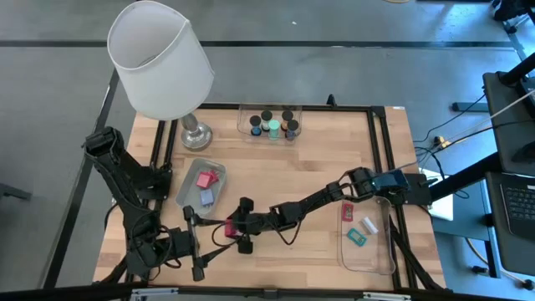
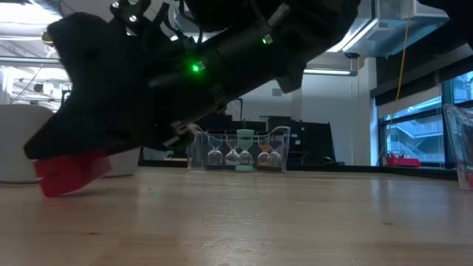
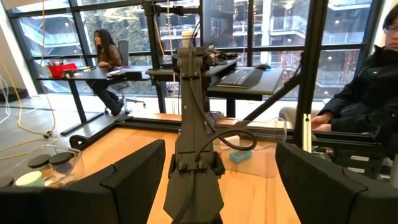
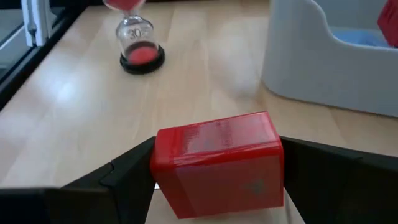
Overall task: Pick & Place Office items
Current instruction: Put the red charger adapter into the gray bin
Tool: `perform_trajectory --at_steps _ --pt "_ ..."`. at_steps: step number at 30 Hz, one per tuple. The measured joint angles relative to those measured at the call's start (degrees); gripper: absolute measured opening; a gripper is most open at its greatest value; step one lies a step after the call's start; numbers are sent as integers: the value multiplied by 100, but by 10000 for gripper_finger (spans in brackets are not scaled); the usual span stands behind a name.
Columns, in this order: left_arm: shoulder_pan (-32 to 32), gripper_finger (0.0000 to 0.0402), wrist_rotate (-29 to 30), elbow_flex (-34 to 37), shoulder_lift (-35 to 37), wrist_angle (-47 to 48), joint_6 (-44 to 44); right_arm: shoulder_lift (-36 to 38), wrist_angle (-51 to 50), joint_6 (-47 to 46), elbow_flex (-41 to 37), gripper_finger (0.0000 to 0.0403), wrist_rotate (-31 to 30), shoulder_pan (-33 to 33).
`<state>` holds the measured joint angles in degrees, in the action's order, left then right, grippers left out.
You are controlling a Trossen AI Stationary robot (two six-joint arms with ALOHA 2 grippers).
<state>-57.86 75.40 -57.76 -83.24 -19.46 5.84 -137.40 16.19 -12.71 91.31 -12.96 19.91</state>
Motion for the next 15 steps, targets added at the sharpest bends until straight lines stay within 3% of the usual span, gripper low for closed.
perform_trajectory --at_steps 11,15 --pt "-29 303 0 0 0 0 -4 -18 375 120 -4 291 -256 11" --pt "-29 303 0 0 0 1 -8 -18 354 -89 -4 298 -17 -24"
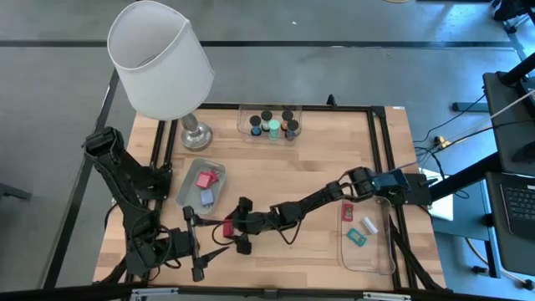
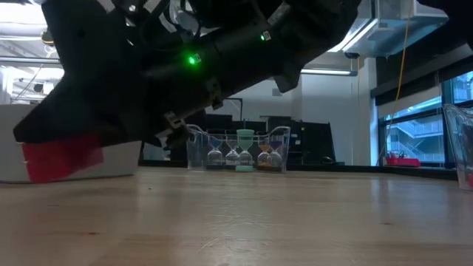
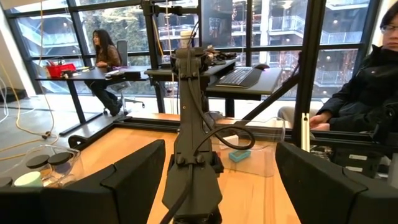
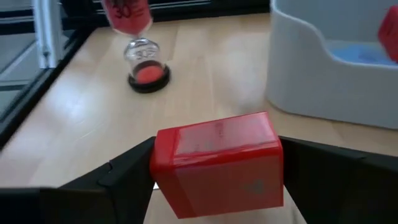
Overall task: Pick & Place Office items
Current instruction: Put the red charger adapter into the gray bin
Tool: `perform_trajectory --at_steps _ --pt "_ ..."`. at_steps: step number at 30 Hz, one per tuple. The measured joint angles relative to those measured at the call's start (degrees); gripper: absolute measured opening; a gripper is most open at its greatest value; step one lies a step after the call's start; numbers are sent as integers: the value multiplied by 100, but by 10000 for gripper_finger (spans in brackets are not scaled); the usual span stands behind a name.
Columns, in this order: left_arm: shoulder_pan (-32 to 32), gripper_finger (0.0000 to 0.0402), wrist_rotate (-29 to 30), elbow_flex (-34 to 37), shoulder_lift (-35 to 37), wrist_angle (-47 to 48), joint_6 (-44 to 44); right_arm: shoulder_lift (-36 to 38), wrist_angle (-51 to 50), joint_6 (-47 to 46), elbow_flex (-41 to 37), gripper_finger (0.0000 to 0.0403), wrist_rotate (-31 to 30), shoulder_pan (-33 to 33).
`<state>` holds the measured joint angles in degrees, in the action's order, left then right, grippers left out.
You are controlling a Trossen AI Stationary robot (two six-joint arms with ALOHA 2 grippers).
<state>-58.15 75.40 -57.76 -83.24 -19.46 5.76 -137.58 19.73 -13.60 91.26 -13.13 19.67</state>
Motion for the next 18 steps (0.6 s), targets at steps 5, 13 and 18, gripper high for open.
perform_trajectory --at_steps 5,13,18 --pt "0 303 0 0 0 0 2 0 2 -233 0 322 201 -69" --pt "0 303 0 0 0 -1 69 73 -133 -247 -2 350 204 -86" --pt "-31 303 1 0 0 -1 109 561 -750 -109 2 352 201 -86"
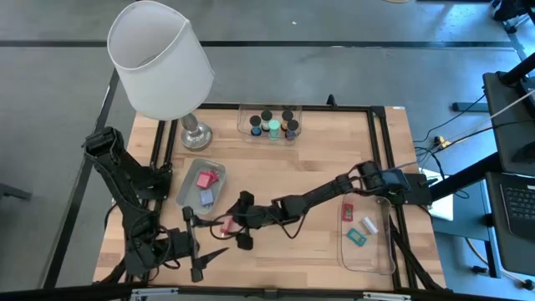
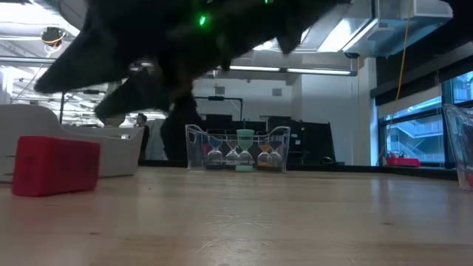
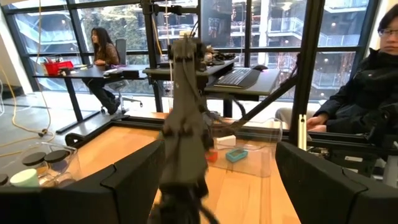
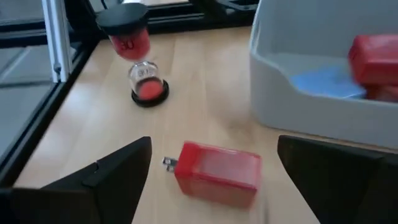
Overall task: Pick & Place Office items
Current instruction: Put the red charger adapter into the gray bin
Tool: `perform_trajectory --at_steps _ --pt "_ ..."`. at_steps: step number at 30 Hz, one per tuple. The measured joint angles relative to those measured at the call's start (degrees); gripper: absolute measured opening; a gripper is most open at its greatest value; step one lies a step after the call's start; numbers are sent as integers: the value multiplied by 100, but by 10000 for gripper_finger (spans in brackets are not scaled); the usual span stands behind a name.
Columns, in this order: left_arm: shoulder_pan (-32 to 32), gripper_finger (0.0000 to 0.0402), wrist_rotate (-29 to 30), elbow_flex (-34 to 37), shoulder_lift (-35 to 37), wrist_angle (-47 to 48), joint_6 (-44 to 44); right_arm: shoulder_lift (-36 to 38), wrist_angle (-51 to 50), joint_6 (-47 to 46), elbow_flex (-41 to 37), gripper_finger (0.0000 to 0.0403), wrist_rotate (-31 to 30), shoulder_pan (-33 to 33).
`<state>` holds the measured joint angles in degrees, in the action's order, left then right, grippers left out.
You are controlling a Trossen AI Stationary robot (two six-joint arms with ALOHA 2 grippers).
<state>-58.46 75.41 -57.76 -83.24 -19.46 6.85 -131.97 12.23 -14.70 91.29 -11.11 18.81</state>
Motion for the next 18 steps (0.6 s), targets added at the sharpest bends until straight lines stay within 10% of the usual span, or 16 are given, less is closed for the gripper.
perform_trajectory --at_steps 8,18 --pt "-41 303 1 0 0 204 276 1124 -1654 744 2 346 -901 242" --pt "257 289 -352 4 -9 2409 3394 2383 -4918 67 2 328 -2891 979"
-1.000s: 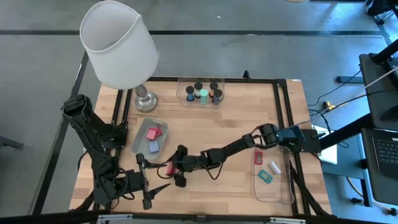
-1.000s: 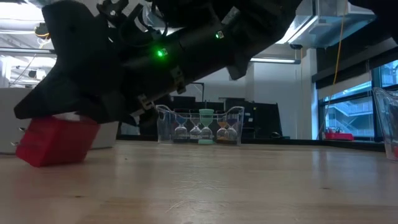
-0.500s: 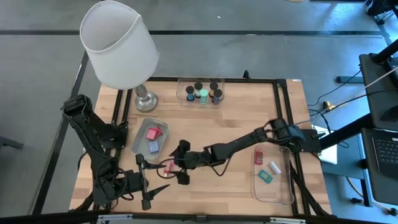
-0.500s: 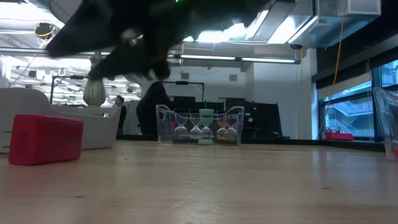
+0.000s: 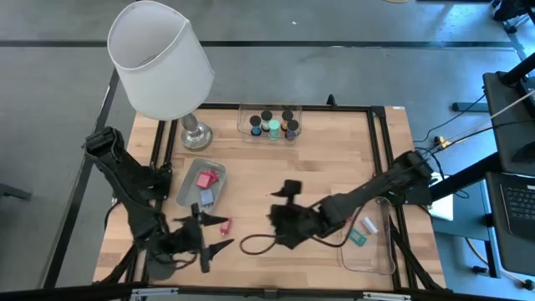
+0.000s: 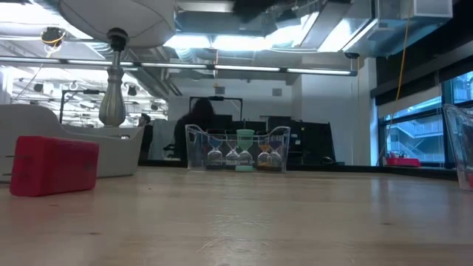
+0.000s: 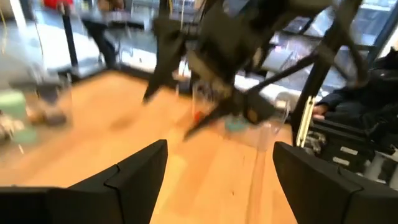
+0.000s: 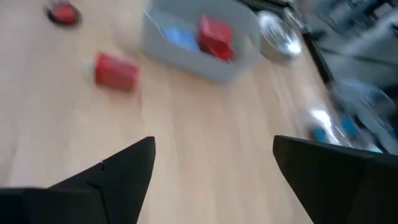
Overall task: Pick & Place Office items
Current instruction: Put the red charger adapter into the gray bin
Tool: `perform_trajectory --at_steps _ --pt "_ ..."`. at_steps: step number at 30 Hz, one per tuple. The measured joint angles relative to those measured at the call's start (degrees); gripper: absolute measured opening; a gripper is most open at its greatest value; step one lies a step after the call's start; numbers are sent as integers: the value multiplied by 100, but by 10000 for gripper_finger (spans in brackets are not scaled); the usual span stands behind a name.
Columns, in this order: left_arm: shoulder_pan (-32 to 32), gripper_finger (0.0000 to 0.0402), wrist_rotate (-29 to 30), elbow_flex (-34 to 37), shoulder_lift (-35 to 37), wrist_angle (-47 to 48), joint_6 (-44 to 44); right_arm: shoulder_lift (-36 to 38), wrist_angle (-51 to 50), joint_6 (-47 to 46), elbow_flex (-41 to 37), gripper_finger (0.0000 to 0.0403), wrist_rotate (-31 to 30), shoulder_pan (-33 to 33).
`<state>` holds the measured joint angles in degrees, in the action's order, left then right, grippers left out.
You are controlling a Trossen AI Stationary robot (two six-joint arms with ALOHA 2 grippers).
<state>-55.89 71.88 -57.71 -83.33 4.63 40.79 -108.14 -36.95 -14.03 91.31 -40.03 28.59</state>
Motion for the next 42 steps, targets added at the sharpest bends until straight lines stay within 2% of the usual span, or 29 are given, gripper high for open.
perform_trajectory --at_steps 4,10,13,17,19,22,28,32,36,42 --pt "490 280 -1107 0 -4 801 1013 277 -1576 -957 0 327 -428 130" --pt "1148 270 -2689 0 -7 1902 1922 476 -3402 -2120 -12 327 -614 134" --pt "1435 267 -3701 0 -7 2577 2613 635 -3738 -2412 -288 327 -713 133" --pt "1748 267 -4857 0 -33 3432 3574 1261 -3532 -2804 -1284 327 -618 82" --pt "1852 267 -5198 0 -55 3774 3919 1673 -3164 -2950 -1886 327 -364 57" --pt "2021 267 -5364 0 -96 4090 4385 2376 -1996 -2783 -2844 327 -141 93" --pt "2237 267 -5588 -1 -396 4047 4801 3618 1418 -1322 -4523 327 799 190" --pt "2235 267 -5662 -2 -664 3569 4777 4038 2986 -604 -5242 327 1357 191" --pt "2230 267 -5663 -4 -907 3413 4823 4222 3807 -205 -5646 327 1548 191" --pt "2255 267 -5664 -31 -1370 3435 4999 4247 3956 -181 -5801 327 1607 191"
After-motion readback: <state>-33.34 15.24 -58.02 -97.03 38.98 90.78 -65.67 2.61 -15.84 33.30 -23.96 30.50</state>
